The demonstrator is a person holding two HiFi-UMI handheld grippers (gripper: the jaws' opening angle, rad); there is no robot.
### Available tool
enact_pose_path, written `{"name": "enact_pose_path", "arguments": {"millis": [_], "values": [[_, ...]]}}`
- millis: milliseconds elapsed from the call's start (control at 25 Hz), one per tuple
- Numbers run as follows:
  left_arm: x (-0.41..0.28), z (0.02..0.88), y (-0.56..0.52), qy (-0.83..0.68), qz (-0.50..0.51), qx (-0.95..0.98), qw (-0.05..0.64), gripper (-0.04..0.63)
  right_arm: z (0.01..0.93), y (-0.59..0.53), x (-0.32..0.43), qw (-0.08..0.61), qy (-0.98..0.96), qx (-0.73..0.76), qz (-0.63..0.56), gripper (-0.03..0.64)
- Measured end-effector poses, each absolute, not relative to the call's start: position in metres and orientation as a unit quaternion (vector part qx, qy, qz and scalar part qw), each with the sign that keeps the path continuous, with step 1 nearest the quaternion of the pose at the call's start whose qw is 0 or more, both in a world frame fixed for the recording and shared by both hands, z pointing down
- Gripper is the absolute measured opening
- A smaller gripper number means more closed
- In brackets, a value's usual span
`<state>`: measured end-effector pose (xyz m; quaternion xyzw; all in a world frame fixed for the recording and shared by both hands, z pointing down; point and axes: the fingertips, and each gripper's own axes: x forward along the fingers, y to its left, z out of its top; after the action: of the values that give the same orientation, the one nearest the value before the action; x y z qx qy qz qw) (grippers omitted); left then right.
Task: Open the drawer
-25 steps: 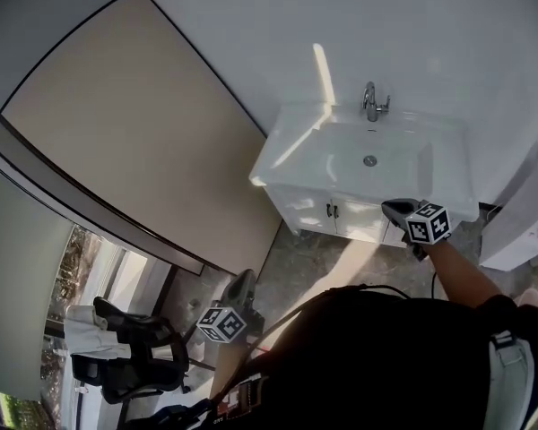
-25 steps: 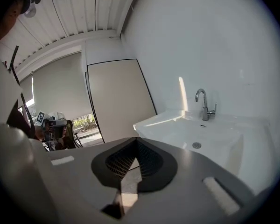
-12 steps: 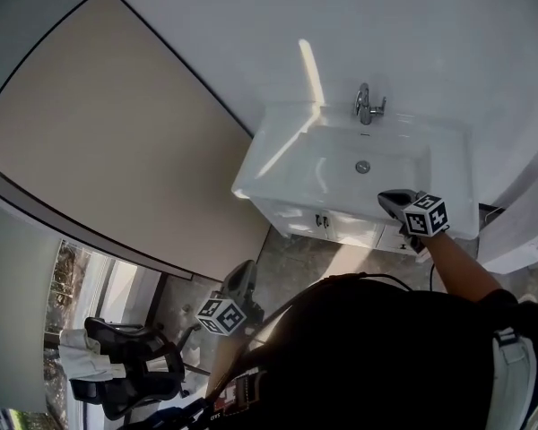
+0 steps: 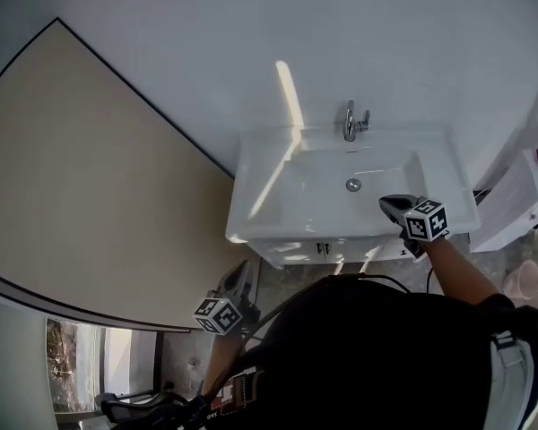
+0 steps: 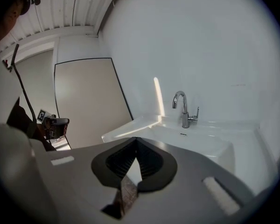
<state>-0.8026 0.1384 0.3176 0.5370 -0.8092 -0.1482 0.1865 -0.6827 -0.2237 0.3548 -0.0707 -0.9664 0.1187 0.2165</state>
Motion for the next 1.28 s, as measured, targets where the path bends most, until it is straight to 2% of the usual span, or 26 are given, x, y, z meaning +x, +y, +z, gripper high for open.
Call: {"name": "enact_pose_path", "arguments": {"millis": [240, 440, 880, 1280], "values": [[-0.885, 0.306, 0.137, -0.766, -0.120, 0.598, 0.202, -0.009, 0.343, -0.209, -0.704, 0.203, -0.969, 0.013, 0.141, 0.002], [-0.914, 0.315, 0.118, -0.726, -0.104, 0.643, 0.222, -0.009, 0.356, -0.197, -0.690, 0.202, -0.964, 0.069, 0.159, 0.002], [-0.902, 0.331, 0.047, -0.650, -0.098, 0.716, 0.234, -0.009, 0.377, -0.216, -0.620, 0.207, -0.946, 0.170, 0.182, 0.002], [-0.856, 0.336, -0.006, -0.647, -0.081, 0.720, 0.237, -0.009, 0.380, -0.268, -0.603, 0.200, -0.954, 0.143, 0.174, 0.002]]}}
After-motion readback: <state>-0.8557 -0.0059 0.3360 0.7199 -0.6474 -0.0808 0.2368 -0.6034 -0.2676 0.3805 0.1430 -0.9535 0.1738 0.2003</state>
